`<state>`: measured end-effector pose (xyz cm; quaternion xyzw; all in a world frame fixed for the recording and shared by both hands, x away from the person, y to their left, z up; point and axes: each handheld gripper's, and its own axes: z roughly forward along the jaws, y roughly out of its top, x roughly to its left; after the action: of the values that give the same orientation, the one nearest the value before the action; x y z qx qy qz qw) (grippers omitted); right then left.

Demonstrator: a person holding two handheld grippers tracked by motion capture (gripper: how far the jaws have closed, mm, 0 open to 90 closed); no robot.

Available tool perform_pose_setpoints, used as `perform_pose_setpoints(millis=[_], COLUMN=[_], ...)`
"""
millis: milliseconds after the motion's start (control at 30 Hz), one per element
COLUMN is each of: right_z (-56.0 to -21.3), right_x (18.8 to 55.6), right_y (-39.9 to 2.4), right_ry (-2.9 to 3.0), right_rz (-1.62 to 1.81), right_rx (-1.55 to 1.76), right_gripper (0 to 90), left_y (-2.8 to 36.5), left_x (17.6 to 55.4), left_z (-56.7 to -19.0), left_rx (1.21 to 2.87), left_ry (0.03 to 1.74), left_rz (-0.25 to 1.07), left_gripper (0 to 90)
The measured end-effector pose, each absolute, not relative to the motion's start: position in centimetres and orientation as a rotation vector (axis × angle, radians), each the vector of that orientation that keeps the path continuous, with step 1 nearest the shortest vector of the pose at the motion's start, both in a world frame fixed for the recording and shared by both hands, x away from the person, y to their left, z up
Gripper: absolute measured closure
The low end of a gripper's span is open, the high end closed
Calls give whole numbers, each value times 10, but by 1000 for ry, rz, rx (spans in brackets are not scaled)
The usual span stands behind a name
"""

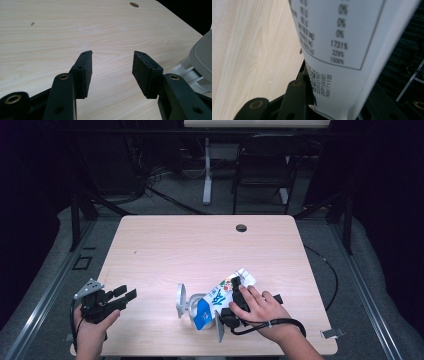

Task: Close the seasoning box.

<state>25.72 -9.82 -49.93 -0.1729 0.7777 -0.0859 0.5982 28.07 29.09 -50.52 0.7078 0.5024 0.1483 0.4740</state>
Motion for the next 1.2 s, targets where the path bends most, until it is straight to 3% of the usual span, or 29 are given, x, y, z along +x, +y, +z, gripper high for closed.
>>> perform_pose_setpoints(millis=[1200], right_z=[-502], right_x=[256], right_y=[-99], right_ry=[1880], right_rz=[-114], right_rx=[-306], right_gripper=[706], left_y=[291], left_x=[280], left_z=[-505], left_rx=[1726], left_ry=[1228], left_rz=[368], left_gripper=[509])
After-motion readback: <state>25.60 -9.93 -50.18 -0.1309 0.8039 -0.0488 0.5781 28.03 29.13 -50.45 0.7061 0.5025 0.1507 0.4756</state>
